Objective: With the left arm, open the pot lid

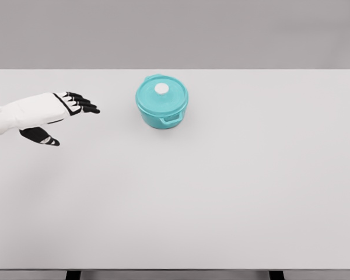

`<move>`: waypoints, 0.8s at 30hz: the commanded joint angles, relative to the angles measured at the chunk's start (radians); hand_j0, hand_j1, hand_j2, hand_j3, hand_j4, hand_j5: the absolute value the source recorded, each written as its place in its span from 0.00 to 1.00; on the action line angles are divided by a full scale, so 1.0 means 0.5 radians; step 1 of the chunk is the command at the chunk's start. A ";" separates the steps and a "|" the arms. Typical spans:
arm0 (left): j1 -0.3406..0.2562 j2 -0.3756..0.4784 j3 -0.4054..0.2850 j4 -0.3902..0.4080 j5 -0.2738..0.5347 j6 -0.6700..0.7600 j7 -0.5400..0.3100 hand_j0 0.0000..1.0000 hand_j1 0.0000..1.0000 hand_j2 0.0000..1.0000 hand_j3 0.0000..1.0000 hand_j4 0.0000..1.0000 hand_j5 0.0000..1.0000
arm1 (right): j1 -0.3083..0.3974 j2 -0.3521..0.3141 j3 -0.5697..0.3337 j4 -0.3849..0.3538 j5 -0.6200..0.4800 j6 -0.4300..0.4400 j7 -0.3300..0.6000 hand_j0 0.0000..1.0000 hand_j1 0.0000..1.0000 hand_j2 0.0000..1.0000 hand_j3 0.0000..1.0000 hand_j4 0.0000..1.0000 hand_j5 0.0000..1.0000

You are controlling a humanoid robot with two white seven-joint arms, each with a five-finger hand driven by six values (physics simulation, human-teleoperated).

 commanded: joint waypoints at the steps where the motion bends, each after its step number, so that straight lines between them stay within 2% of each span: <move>1: 0.000 -0.006 -0.012 -0.003 0.012 0.005 -0.015 1.00 1.00 1.00 1.00 1.00 1.00 | 0.000 0.000 0.004 0.000 -0.022 0.002 0.070 1.00 1.00 1.00 1.00 1.00 1.00; 3: -0.003 -0.006 -0.012 -0.003 0.012 0.005 -0.021 1.00 1.00 1.00 1.00 1.00 1.00 | -0.055 0.000 -0.002 0.015 -0.028 0.011 0.064 1.00 1.00 1.00 1.00 1.00 1.00; 7: -0.037 -0.018 -0.012 -0.003 0.012 0.005 -0.064 1.00 1.00 1.00 1.00 1.00 1.00 | -0.025 0.000 0.001 0.024 -0.028 0.017 0.064 1.00 1.00 1.00 1.00 1.00 1.00; 9: -0.061 -0.091 -0.012 -0.003 0.009 0.005 -0.113 1.00 1.00 1.00 1.00 1.00 1.00 | -0.025 0.000 0.001 0.024 -0.028 0.017 0.064 1.00 1.00 1.00 1.00 1.00 1.00; 10: -0.116 -0.134 -0.031 0.025 0.015 0.005 -0.113 1.00 1.00 1.00 1.00 1.00 1.00 | -0.025 0.000 0.001 0.024 -0.028 0.017 0.064 1.00 1.00 1.00 1.00 1.00 1.00; 11: -0.260 -0.122 -0.138 0.031 0.045 0.005 -0.113 1.00 1.00 1.00 1.00 1.00 1.00 | -0.025 0.000 0.001 0.024 -0.028 0.017 0.064 1.00 1.00 1.00 1.00 1.00 1.00; 12: -0.386 -0.110 -0.258 0.089 0.122 0.005 -0.113 1.00 1.00 1.00 1.00 1.00 1.00 | -0.025 0.000 0.001 0.024 -0.028 0.017 0.064 1.00 1.00 1.00 1.00 1.00 1.00; 13: -0.506 -0.119 -0.392 0.154 0.122 0.005 -0.113 1.00 1.00 1.00 1.00 1.00 1.00 | -0.025 0.000 0.001 0.024 -0.028 0.017 0.064 1.00 1.00 1.00 1.00 1.00 1.00; 14: -0.699 -0.110 -0.632 0.252 0.122 0.005 -0.113 1.00 1.00 1.00 1.00 1.00 1.00 | -0.025 0.000 0.001 0.024 -0.028 0.017 0.064 1.00 1.00 1.00 1.00 1.00 1.00; 15: -0.834 -0.134 -0.828 0.276 0.122 0.005 -0.113 1.00 1.00 1.00 1.00 1.00 1.00 | -0.025 0.000 0.001 0.024 -0.028 0.017 0.064 1.00 1.00 1.00 1.00 1.00 1.00; 16: -0.994 -0.309 -0.991 0.353 0.128 0.005 -0.113 1.00 1.00 1.00 1.00 1.00 1.00 | -0.025 0.000 0.001 0.024 -0.028 0.017 0.064 1.00 1.00 1.00 1.00 1.00 1.00; 18: -1.073 -0.475 -1.000 0.451 0.101 0.005 -0.113 1.00 1.00 1.00 1.00 1.00 1.00 | -0.025 0.000 0.001 0.024 -0.028 0.017 0.067 1.00 1.00 1.00 1.00 1.00 1.00; 20: -1.206 -0.591 -1.065 0.531 0.092 0.005 -0.113 1.00 1.00 1.00 1.00 1.00 1.00 | -0.025 0.000 0.001 0.024 -0.028 0.017 0.064 1.00 1.00 1.00 1.00 1.00 1.00; 22: -1.334 -0.785 -1.111 0.890 0.076 0.005 -0.113 1.00 1.00 1.00 1.00 1.00 1.00 | -0.021 0.000 0.001 0.024 -0.028 0.017 0.064 1.00 1.00 1.00 1.00 1.00 1.00; 23: -1.390 -0.843 -1.111 1.040 0.079 0.005 -0.113 1.00 1.00 1.00 1.00 1.00 1.00 | -0.025 0.000 0.001 0.024 -0.028 0.017 0.064 1.00 1.00 1.00 1.00 1.00 1.00; 24: -1.396 -0.852 -1.117 1.138 0.076 0.005 -0.113 1.00 1.00 1.00 1.00 1.00 1.00 | -0.025 0.000 0.001 0.024 -0.028 0.017 0.064 1.00 1.00 1.00 1.00 1.00 1.00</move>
